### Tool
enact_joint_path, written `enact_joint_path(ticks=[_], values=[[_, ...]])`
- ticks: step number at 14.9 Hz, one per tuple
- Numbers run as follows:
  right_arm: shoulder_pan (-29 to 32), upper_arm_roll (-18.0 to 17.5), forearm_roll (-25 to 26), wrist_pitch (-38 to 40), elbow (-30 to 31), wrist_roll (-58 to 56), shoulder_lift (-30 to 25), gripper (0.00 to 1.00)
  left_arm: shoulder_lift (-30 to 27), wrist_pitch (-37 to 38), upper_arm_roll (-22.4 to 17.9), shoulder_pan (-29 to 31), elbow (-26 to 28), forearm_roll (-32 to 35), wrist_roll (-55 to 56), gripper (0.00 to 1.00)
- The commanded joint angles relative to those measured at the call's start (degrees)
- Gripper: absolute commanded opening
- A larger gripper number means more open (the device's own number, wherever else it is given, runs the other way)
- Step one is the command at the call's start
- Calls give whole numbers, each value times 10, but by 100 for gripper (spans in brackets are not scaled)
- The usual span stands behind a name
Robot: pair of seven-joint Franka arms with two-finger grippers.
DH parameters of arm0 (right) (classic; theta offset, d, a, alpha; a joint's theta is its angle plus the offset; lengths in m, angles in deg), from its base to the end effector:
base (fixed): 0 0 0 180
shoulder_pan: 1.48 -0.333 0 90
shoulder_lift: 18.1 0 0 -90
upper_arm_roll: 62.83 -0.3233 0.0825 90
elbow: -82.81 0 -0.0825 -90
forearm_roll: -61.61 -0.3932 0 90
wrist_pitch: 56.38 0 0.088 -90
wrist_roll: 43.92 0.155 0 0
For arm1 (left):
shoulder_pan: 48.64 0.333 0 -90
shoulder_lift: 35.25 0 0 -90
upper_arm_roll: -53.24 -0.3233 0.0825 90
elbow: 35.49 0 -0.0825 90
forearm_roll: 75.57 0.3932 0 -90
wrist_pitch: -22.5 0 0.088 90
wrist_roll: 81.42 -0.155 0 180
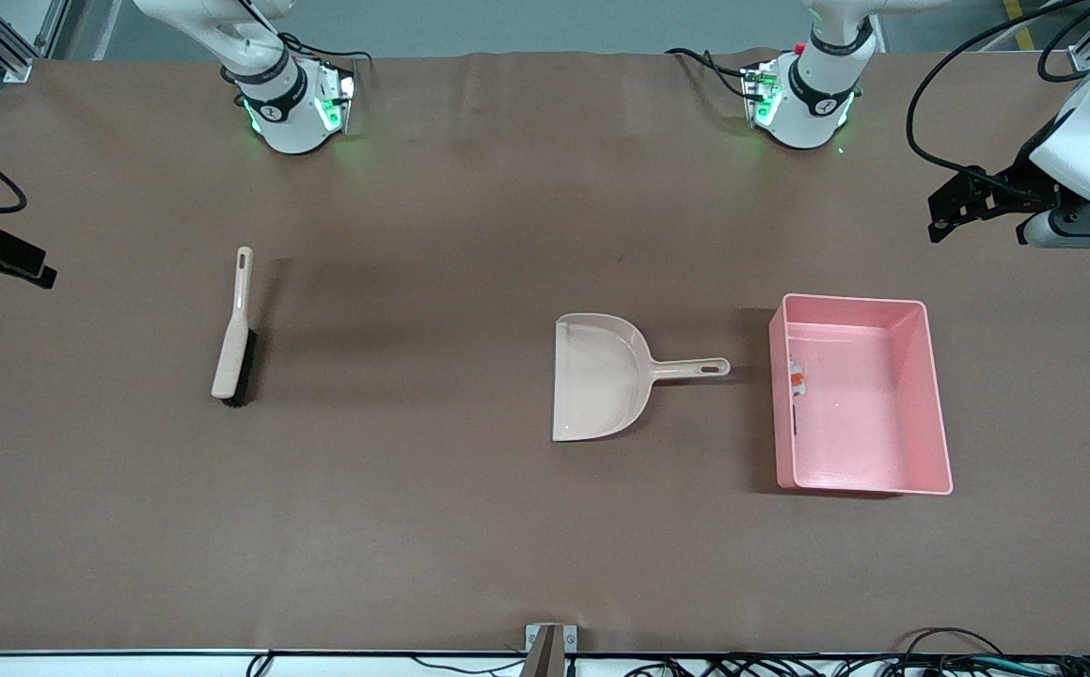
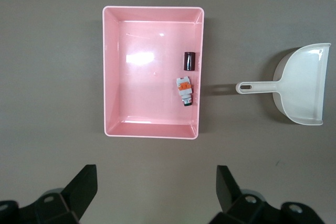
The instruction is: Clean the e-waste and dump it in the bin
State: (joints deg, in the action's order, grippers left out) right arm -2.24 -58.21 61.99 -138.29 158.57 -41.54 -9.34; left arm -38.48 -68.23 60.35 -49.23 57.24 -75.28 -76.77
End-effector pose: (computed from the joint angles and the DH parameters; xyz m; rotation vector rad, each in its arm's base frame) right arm 0.5939 -0.0373 0.6011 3.1179 -0.1701 -0.0707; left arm 0.5430 -0.0743 0.5931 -3.1306 0.0832 -0.0348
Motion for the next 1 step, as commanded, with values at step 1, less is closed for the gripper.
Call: enact_joint_path(ticks=[1], values=[[4, -1, 8, 3, -4, -11, -1, 100, -16, -10, -5, -3, 16, -2, 2, 100]])
